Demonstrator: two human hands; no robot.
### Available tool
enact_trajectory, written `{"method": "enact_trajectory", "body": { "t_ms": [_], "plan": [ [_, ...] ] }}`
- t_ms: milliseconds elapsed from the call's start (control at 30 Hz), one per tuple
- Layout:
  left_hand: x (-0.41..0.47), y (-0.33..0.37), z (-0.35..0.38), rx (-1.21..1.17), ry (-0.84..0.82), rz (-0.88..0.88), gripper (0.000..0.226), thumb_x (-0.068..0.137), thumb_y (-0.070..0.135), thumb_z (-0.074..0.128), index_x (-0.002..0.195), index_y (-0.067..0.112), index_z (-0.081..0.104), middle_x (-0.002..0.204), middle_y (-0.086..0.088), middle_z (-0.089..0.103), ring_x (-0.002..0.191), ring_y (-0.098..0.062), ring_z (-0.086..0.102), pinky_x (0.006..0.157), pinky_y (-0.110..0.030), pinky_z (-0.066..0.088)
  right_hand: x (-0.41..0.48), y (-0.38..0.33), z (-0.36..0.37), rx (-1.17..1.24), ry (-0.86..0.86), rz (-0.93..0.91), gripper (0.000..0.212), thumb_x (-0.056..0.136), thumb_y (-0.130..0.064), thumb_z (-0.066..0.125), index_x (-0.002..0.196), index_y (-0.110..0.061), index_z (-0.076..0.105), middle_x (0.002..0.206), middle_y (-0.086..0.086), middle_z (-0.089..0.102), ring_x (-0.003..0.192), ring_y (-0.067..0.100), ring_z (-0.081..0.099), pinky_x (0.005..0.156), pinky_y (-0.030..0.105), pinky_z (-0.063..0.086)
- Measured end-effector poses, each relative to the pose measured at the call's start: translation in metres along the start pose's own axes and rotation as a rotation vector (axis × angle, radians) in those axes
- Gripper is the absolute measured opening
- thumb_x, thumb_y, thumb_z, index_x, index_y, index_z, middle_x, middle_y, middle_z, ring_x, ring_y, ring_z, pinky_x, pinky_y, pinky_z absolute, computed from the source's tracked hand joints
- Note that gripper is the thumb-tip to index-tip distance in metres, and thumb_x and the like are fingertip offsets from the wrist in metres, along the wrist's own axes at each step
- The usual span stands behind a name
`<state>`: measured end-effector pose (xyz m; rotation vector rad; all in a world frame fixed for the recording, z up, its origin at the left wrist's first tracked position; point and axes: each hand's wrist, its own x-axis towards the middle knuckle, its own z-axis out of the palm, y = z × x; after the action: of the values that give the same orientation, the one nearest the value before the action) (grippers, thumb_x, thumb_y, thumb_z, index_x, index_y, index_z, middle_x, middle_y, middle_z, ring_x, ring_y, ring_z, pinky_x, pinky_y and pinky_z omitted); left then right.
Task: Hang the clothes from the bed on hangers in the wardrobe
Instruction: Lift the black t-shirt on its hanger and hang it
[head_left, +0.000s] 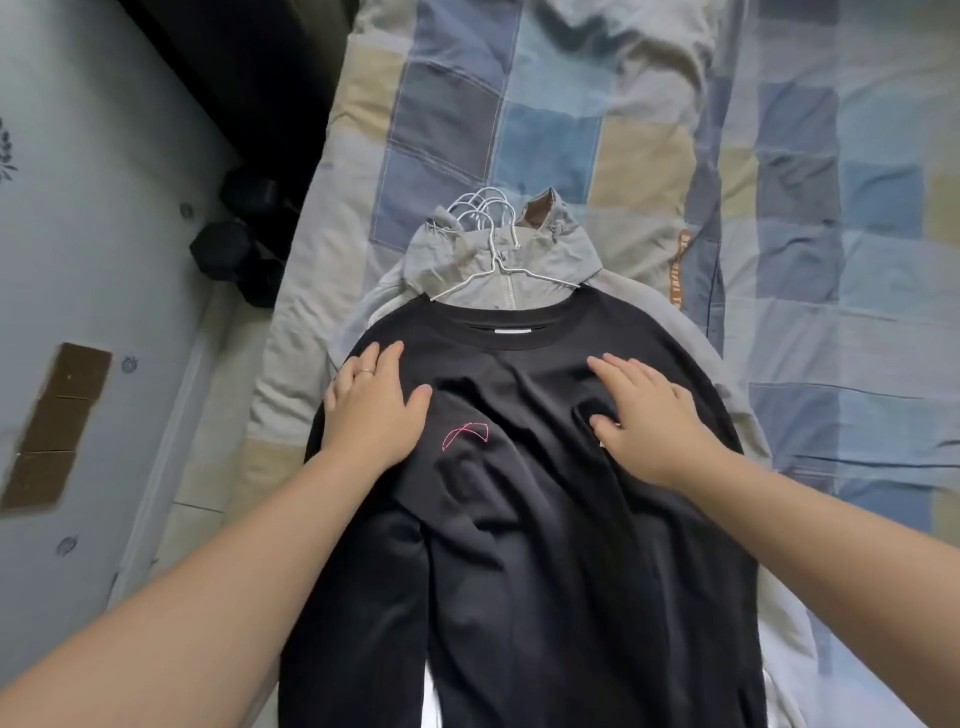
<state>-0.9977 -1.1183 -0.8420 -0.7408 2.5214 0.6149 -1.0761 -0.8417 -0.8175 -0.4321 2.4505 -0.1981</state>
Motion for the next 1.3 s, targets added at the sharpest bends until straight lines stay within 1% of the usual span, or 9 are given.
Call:
{"method": "enact_trajectory", "body": {
  "t_ms": [267, 433, 533, 733, 833, 967, 1100, 1200, 1300],
  "plan": [
    [0.063, 0.004, -0.005, 0.039, 0.163, -0.051, 0.056, 0.098, 0.033, 0.055, 0.149, 0.021, 0.034, 0.149, -0.012, 0.035, 0.132, -0.038, 0.039, 0.108, -0.048, 0.032, 0.083, -0.011, 0.002, -0.046, 0.030, 0.119, 0.071, 0.094, -0.032, 0.048, 0.155, -0.026, 0.012, 0.163, -0.004, 0.010, 0.149, 0.025, 0.009, 0.115, 0.051, 0.020],
    [0.059, 0.008, -0.013, -0.111, 0.216, -0.076, 0.025, 0.101, 0.027, 0.050, 0.123, 0.014, 0.048, 0.131, -0.015, 0.047, 0.106, -0.043, 0.058, 0.085, -0.044, 0.042, 0.080, -0.015, -0.006, -0.062, 0.012, 0.112, 0.074, 0.093, -0.031, 0.048, 0.156, -0.026, 0.008, 0.163, -0.003, 0.009, 0.149, 0.024, 0.010, 0.114, 0.051, 0.022],
    [0.040, 0.014, -0.025, -0.157, 0.280, -0.005, 0.027, 0.103, 0.039, 0.045, 0.097, 0.015, 0.056, 0.105, -0.016, 0.066, 0.099, -0.041, 0.059, 0.075, -0.040, 0.037, 0.070, -0.016, -0.015, -0.024, 0.086, 0.081, 0.080, 0.090, -0.028, 0.051, 0.156, -0.025, 0.007, 0.163, -0.003, 0.012, 0.147, 0.025, 0.017, 0.113, 0.051, 0.029],
    [-0.021, 0.012, -0.053, -0.463, 0.326, 0.221, 0.050, 0.094, 0.054, 0.052, 0.061, 0.018, 0.038, 0.048, 0.003, 0.039, 0.052, -0.017, 0.042, 0.053, -0.035, 0.031, 0.045, -0.017, -0.057, 0.068, 0.177, 0.121, 0.085, 0.090, -0.024, 0.056, 0.156, -0.024, 0.002, 0.160, 0.001, 0.020, 0.144, 0.027, 0.024, 0.110, 0.048, 0.031],
    [-0.050, 0.010, -0.072, -0.558, 0.283, 0.283, 0.063, 0.085, 0.068, 0.056, 0.057, 0.015, 0.035, 0.048, 0.003, 0.035, 0.050, -0.015, 0.035, 0.051, -0.033, 0.033, 0.026, -0.015, -0.084, 0.152, 0.114, 0.136, 0.079, 0.091, -0.023, 0.058, 0.155, -0.029, 0.013, 0.152, 0.003, 0.038, 0.135, 0.027, 0.039, 0.102, 0.040, 0.036],
    [-0.088, 0.018, -0.102, -0.601, 0.216, 0.298, 0.064, 0.082, 0.063, 0.067, 0.056, 0.016, 0.032, 0.051, 0.001, 0.029, 0.052, -0.015, 0.030, 0.051, -0.034, 0.032, -0.019, -0.016, -0.114, 0.209, -0.068, 0.118, 0.059, 0.094, -0.021, 0.057, 0.148, -0.031, 0.037, 0.148, -0.001, 0.045, 0.133, 0.024, 0.044, 0.104, 0.030, 0.035],
    [-0.113, 0.030, -0.128, -0.570, 0.101, 0.279, 0.060, 0.086, 0.047, 0.071, 0.057, 0.018, 0.028, 0.053, 0.009, 0.025, 0.053, -0.010, 0.028, 0.053, -0.031, 0.026, -0.068, -0.020, -0.134, 0.205, -0.016, 0.074, 0.029, 0.101, -0.023, 0.049, 0.128, -0.019, 0.059, 0.099, -0.002, 0.055, 0.094, 0.018, 0.049, 0.080, 0.027, 0.035],
    [-0.118, 0.035, -0.137, -0.498, 0.044, 0.177, 0.054, 0.090, 0.050, 0.066, 0.061, 0.016, 0.035, 0.054, 0.008, 0.036, 0.055, -0.013, 0.038, 0.056, -0.034, 0.032, -0.099, -0.020, -0.146, 0.233, 0.085, 0.072, 0.024, 0.102, -0.024, 0.047, 0.117, -0.017, 0.064, 0.094, 0.001, 0.061, 0.093, 0.026, 0.057, 0.074, 0.029, 0.034],
    [-0.112, 0.043, -0.135, -0.490, 0.004, 0.143, 0.036, 0.094, 0.049, 0.059, 0.074, 0.019, 0.059, 0.069, 0.008, 0.061, 0.075, -0.015, 0.059, 0.066, -0.032, 0.042, -0.122, -0.018, -0.156, 0.298, 0.162, 0.077, 0.024, 0.102, -0.024, 0.048, 0.120, -0.019, 0.063, 0.103, 0.006, 0.067, 0.100, 0.028, 0.059, 0.075, 0.030, 0.036]
  ]
}}
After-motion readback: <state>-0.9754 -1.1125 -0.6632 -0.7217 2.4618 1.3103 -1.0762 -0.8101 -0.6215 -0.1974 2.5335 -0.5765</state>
